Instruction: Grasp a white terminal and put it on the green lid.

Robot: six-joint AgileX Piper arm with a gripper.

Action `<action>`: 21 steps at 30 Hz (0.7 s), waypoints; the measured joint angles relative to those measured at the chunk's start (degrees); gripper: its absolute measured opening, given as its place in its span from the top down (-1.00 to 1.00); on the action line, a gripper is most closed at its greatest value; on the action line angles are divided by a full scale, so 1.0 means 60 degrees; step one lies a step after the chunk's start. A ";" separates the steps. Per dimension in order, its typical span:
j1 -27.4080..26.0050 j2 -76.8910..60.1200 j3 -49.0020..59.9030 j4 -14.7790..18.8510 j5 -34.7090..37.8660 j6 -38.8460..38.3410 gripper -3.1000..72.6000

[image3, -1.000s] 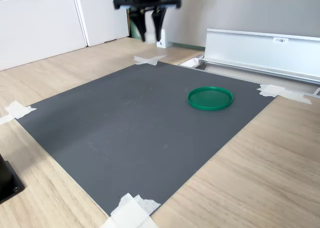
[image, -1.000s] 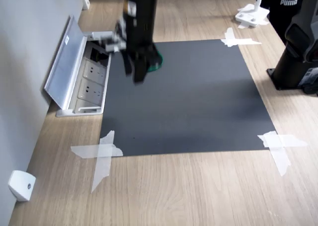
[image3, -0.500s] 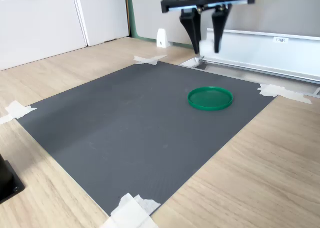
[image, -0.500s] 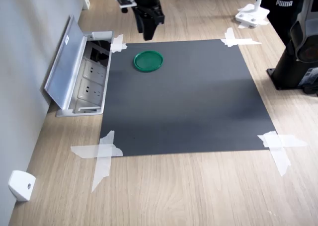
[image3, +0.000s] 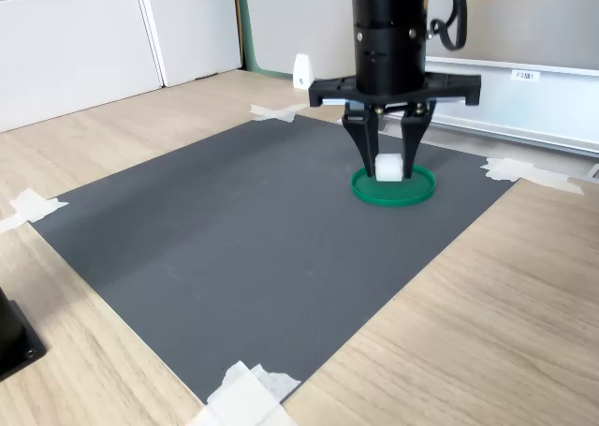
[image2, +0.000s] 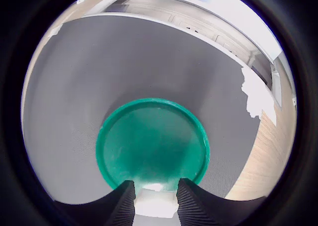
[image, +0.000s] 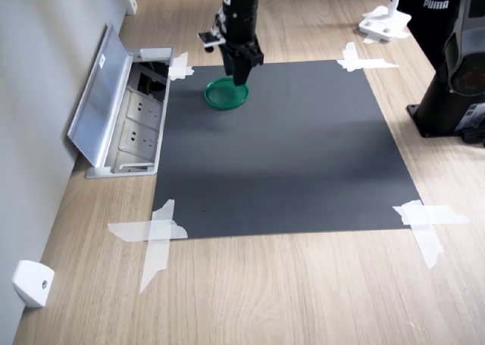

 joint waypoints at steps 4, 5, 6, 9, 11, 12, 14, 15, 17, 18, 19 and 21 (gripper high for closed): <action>0.0000 0.0117 0.0000 0.0202 -0.0301 -0.0324 0.08; 0.0000 0.0137 0.0000 0.0281 -0.0328 -0.0446 0.08; 0.0000 0.0146 0.0000 0.0366 -0.0333 -0.0577 0.08; 0.0000 0.0146 0.0000 0.0616 -0.0337 -0.0858 0.08; 0.0000 0.0215 0.0000 0.0740 -0.0345 -0.0928 0.08; 0.0000 0.0262 0.0000 0.0760 -0.0345 -0.0939 0.08; 0.0000 0.0322 0.0000 0.0781 -0.0345 -0.0974 0.03; 0.0000 0.0317 0.0000 0.0790 -0.0345 -0.0982 -0.01; 0.0000 0.0317 0.0000 0.0781 -0.0417 -0.0982 -0.17; 0.0000 0.0325 0.0000 0.0782 -0.0467 -0.0982 -0.27; 0.0000 0.0314 0.0000 0.0790 -0.0541 -0.0982 -0.34; 0.0000 0.0180 0.0000 0.0887 -0.0662 -0.0982 -0.51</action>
